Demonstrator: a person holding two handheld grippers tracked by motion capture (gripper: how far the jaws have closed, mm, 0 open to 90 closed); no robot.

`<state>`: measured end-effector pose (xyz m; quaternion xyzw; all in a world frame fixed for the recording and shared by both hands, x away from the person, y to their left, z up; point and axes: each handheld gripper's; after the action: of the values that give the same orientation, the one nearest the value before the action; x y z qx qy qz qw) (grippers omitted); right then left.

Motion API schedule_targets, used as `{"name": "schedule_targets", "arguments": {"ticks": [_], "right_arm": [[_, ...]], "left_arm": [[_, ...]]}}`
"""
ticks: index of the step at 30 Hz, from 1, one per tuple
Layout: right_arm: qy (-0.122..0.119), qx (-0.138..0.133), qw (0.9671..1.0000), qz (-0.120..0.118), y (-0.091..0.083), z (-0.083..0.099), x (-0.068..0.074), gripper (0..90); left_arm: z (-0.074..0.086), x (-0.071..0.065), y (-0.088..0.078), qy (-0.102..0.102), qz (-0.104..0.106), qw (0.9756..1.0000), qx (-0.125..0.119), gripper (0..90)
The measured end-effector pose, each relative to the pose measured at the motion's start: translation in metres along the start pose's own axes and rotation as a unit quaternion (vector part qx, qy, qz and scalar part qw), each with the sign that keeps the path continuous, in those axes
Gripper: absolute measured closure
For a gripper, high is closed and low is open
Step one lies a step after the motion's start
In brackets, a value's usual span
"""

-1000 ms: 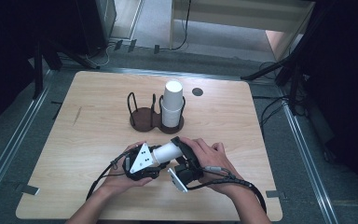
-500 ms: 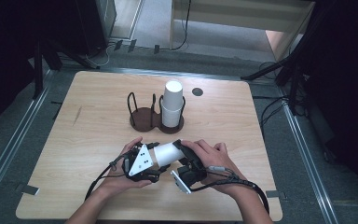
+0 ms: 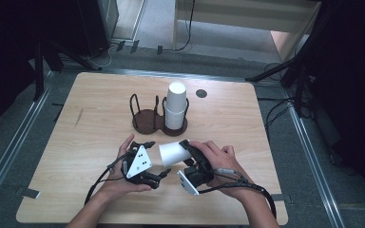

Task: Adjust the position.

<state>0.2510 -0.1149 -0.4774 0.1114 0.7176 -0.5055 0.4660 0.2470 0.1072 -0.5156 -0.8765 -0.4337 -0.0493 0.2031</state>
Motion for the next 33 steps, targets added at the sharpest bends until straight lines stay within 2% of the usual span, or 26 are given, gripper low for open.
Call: {"name": "schedule_targets", "arguments": {"ticks": [2, 4, 9, 13, 14, 15, 17, 18, 19, 20, 22, 24, 25, 27, 28, 30, 31, 32, 33], "right_arm": [[0.0, 0.0, 1.0, 0.004, -0.001, 0.0, -0.001, 35.3], [0.011, -0.004, 0.9997, 0.019, -0.001, 0.002, -0.003, 35.3], [0.041, -0.011, 0.9983, 0.04, -0.004, 0.007, -0.005, 35.3], [0.072, -0.023, 0.9955, 0.058, -0.007, 0.008, -0.006, 35.2], [0.072, -0.023, 0.9955, 0.058, -0.007, 0.008, -0.006, 35.2], [0.081, -0.027, 0.994, 0.069, -0.007, 0.009, -0.007, 35.2], [0.098, -0.036, 0.9915, 0.078, -0.008, 0.01, -0.007, 35.1], [0.098, -0.036, 0.9915, 0.078, -0.008, 0.01, -0.007, 35.1], [0.123, -0.049, 0.9873, 0.087, -0.009, 0.01, -0.006, 35.2], [0.132, -0.052, 0.9858, 0.09, -0.009, 0.011, -0.006, 35.2], [0.153, -0.061, 0.9812, 0.1, -0.01, 0.012, -0.006, 35.1], [0.187, -0.073, 0.9728, 0.115, -0.011, 0.012, -0.006, 35.1], [0.187, -0.073, 0.9728, 0.115, -0.011, 0.012, -0.006, 35.1], [0.215, -0.088, 0.9636, 0.132, -0.011, 0.014, -0.006, 35.2], [0.242, -0.097, 0.9544, 0.145, -0.011, 0.015, -0.005, 35.2], [0.26, -0.103, 0.9481, 0.152, -0.011, 0.015, -0.005, 35.2], [0.273, -0.109, 0.9426, 0.159, -0.011, 0.016, -0.004, 35.2], [0.273, -0.109, 0.9426, 0.159, -0.011, 0.016, -0.004, 35.2], [0.29, -0.121, 0.9344, 0.168, -0.011, 0.018, -0.005, 35.2]], "left_arm": [[0.0, 0.001, 0.0, -0.004, -0.001, 1.0, -0.004, 0.0], [0.0, 0.004, -0.002, -0.019, 0.0, 0.9998, -0.008, 0.0], [0.001, 0.009, -0.006, -0.036, -0.01, 0.9992, -0.013, 0.0], [0.001, 0.012, -0.007, -0.051, -0.006, 0.9986, -0.017, 0.0], [0.001, 0.013, -0.008, -0.059, -0.004, 0.9981, -0.02, 0.0], [0.001, 0.016, -0.01, -0.075, 0.001, 0.9969, -0.025, 0.0], [0.0, 0.019, -0.011, -0.092, 0.006, 0.9952, -0.032, 0.0], [0.0, 0.019, -0.011, -0.092, 0.006, 0.9952, -0.032, 0.0], [-0.001, 0.021, -0.013, -0.106, 0.006, 0.9936, -0.038, 0.0], [-0.001, 0.021, -0.013, -0.106, 0.006, 0.9936, -0.038, 0.0], [-0.001, 0.025, -0.016, -0.12, 0.006, 0.9918, -0.044, 0.0], [-0.001, 0.026, -0.017, -0.131, 0.009, 0.9901, -0.049, 0.0], [-0.001, 0.026, -0.017, -0.131, 0.009, 0.9901, -0.049, 0.0], [-0.001, 0.027, -0.019, -0.143, 0.011, 0.9881, -0.054, 0.0], [-0.001, 0.028, -0.019, -0.144, 0.01, 0.9879, -0.055, 0.0], [-0.001, 0.028, -0.02, -0.145, 0.011, 0.9878, -0.055, 0.0], [-0.001, 0.028, -0.02, -0.145, 0.011, 0.9878, -0.055, 0.0], [-0.001, 0.028, -0.02, -0.145, 0.011, 0.9878, -0.055, 0.0], [-0.002, 0.029, -0.02, -0.146, 0.011, 0.9876, -0.056, 0.0]]}}
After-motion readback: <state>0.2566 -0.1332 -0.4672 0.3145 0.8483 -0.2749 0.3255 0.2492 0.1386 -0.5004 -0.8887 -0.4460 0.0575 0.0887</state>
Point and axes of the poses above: each handheld gripper's, and its own axes: y roughly forward along the jaws, z roughly out of its underside, x roughly to its left, and after that the axes turned 12 degrees about -z, right-handed
